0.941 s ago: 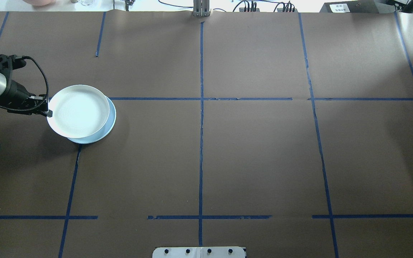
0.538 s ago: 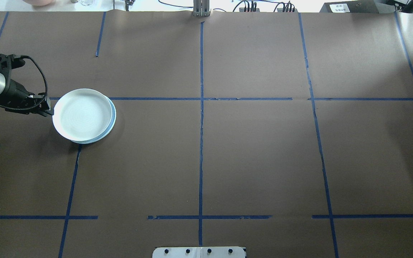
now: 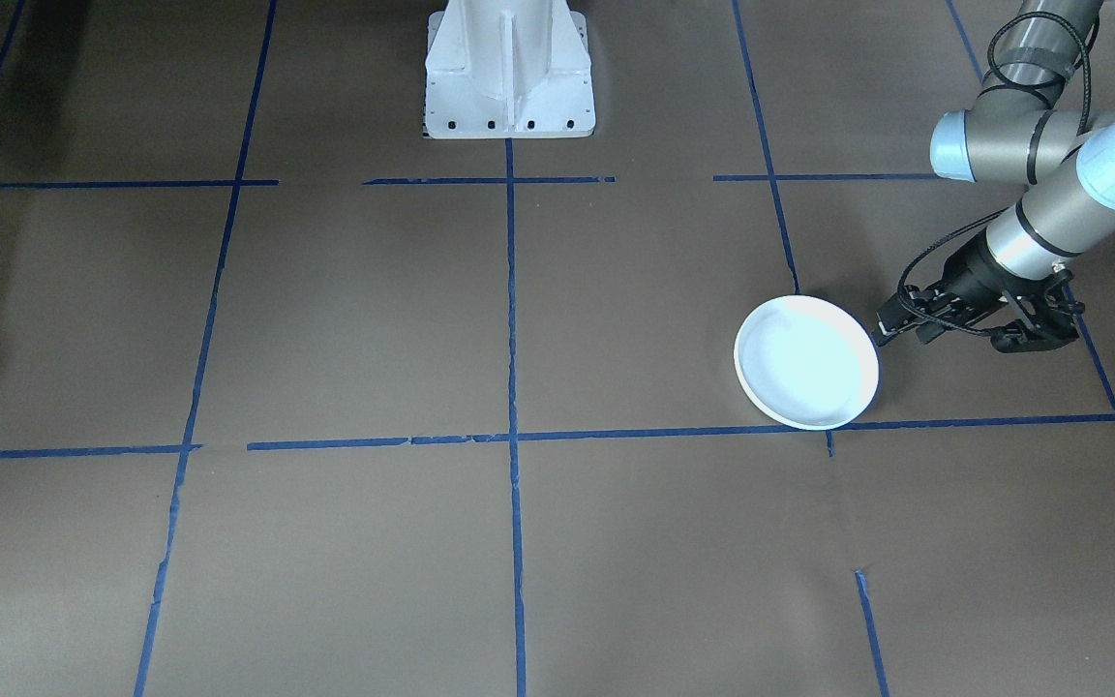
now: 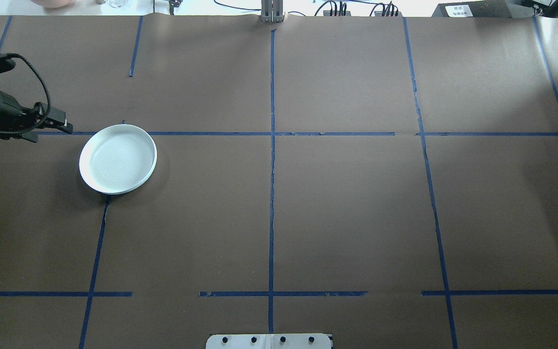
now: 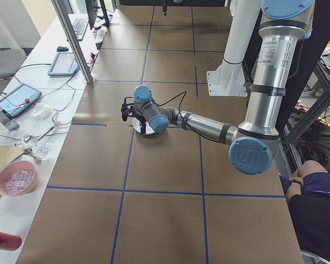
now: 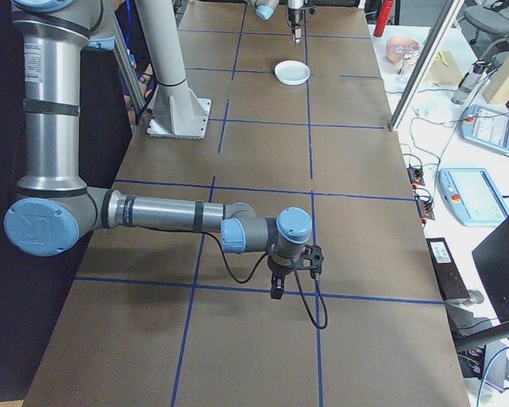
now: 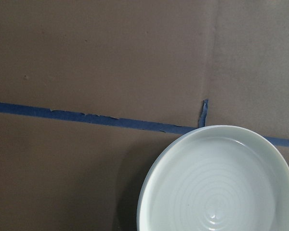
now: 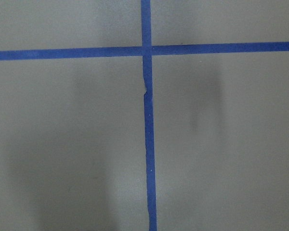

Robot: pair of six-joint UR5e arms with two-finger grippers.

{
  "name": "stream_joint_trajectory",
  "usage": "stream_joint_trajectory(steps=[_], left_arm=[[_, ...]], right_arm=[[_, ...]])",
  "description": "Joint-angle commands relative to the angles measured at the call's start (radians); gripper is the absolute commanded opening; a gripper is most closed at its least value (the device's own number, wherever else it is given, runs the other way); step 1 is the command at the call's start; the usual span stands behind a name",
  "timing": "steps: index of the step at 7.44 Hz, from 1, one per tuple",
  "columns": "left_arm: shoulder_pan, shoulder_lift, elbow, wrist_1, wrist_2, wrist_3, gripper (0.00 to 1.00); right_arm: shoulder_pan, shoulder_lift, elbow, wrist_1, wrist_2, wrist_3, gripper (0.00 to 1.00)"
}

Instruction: Stack plate in center

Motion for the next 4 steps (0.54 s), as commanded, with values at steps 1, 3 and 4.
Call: stream_joint_trajectory(steps=[1,3,4], left_arm=[[-0.133,0.103,-0.071,0.066,-0.001,0.272,1.0],[-0.31,0.105,-0.069,0.338,0.0,0.712,1.0],[-0.406,0.102,-0.059,0.464,0.0,0.894,1.0]], right_arm=[[0.0,0.0,0.0,0.0,0.0,0.0,1.0],[0.0,0.0,0.0,0.0,0.0,0.0,1.0],[0.0,0.0,0.0,0.0,0.0,0.0,1.0]])
